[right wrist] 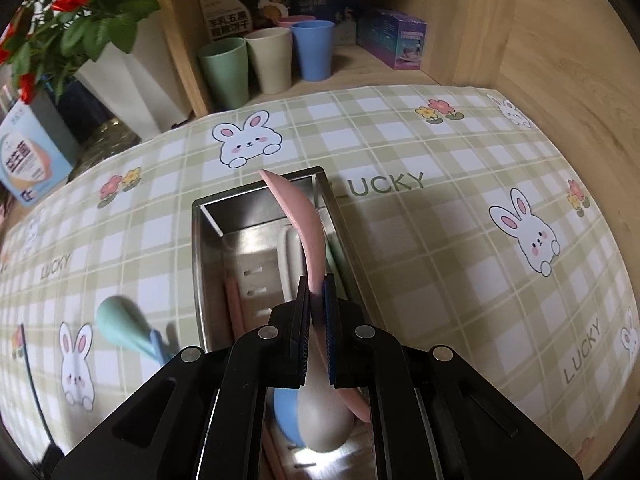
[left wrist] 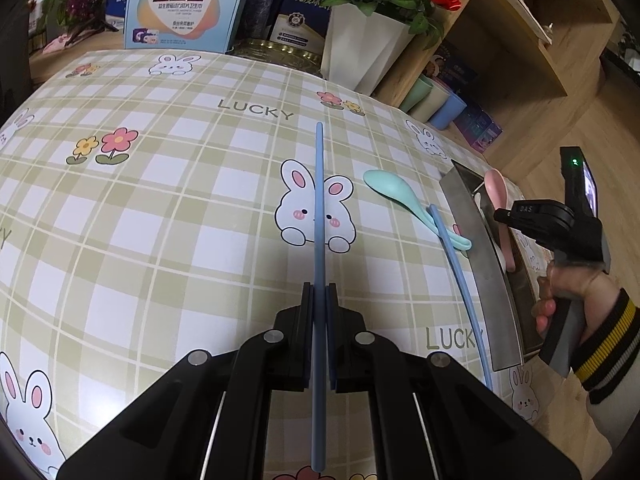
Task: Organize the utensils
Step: 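Carry the pink spoon into the steel tray and open the right tool, then lower the blue chopstick into the steel tray and open the left tool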
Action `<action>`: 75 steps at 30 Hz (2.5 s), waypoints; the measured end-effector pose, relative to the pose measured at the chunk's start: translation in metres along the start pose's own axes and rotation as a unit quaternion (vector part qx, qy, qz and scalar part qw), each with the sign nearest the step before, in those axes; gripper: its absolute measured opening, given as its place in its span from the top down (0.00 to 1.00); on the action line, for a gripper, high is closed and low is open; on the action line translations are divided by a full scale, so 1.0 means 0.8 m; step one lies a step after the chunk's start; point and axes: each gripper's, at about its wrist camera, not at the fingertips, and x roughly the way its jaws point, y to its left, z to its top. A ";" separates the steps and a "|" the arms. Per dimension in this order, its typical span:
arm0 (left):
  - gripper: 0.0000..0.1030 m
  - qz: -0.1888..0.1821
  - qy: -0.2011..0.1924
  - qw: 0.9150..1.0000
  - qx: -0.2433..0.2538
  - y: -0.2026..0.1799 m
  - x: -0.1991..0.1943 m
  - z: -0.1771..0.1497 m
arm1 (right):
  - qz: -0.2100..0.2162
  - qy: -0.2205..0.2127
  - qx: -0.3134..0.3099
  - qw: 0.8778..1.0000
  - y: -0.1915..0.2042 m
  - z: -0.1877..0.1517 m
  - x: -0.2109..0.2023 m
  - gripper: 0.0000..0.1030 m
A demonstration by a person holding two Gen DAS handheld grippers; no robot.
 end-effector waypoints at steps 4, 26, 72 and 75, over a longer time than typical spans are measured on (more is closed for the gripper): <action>0.95 -0.004 0.000 1.000 -0.004 0.003 0.001 0.001 | -0.008 0.012 -0.001 1.000 0.004 0.002 0.008 0.94; 0.95 -0.033 0.026 0.999 0.031 -0.064 -0.003 0.022 | 0.100 0.010 0.025 0.995 -0.061 -0.030 -0.075 0.57; 0.95 -0.047 0.195 0.976 0.088 -0.320 0.174 0.022 | 0.153 0.000 0.094 0.984 -0.244 -0.063 -0.069 0.16; 0.95 -0.055 0.194 0.975 0.097 -0.324 0.175 0.021 | 0.152 -0.002 0.095 0.984 -0.245 -0.063 -0.070 0.16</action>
